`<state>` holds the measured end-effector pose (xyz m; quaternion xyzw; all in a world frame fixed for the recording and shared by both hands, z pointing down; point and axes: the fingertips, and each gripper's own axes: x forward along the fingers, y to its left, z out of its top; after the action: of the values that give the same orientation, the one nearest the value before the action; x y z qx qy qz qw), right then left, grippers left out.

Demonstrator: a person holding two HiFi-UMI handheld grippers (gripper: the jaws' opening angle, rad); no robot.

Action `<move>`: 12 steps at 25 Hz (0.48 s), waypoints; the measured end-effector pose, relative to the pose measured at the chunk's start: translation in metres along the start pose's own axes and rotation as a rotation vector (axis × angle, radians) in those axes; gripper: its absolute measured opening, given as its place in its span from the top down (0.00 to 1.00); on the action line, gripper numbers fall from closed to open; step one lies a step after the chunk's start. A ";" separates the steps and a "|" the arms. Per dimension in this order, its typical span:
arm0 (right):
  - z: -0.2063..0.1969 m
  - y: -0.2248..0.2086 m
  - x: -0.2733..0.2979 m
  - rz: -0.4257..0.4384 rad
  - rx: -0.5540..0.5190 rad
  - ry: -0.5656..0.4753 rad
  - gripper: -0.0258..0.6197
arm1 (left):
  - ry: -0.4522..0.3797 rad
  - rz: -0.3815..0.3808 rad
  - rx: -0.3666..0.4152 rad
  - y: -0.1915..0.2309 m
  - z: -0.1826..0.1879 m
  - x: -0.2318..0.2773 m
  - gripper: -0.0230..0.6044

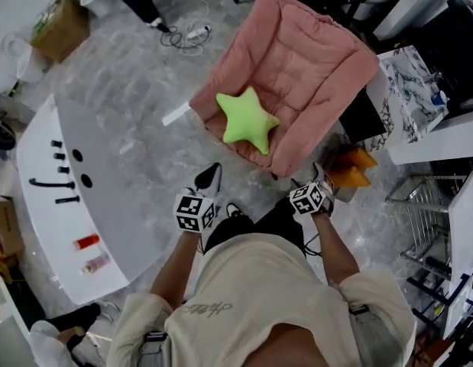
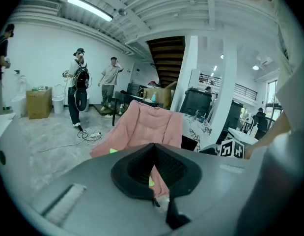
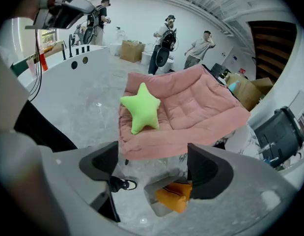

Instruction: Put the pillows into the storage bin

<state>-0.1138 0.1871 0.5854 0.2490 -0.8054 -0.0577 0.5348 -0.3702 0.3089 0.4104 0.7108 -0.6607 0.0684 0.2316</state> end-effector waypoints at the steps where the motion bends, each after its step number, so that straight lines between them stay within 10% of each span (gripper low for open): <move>1: 0.010 0.010 0.001 0.003 -0.014 -0.003 0.28 | -0.003 0.007 -0.003 0.010 -0.003 -0.008 0.93; 12: 0.123 0.084 0.016 0.059 -0.213 -0.070 0.28 | -0.051 0.103 -0.094 0.082 -0.031 -0.065 0.93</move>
<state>-0.2564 0.2317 0.5775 0.1648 -0.8199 -0.1358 0.5313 -0.4514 0.3787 0.4310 0.6659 -0.7045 0.0310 0.2437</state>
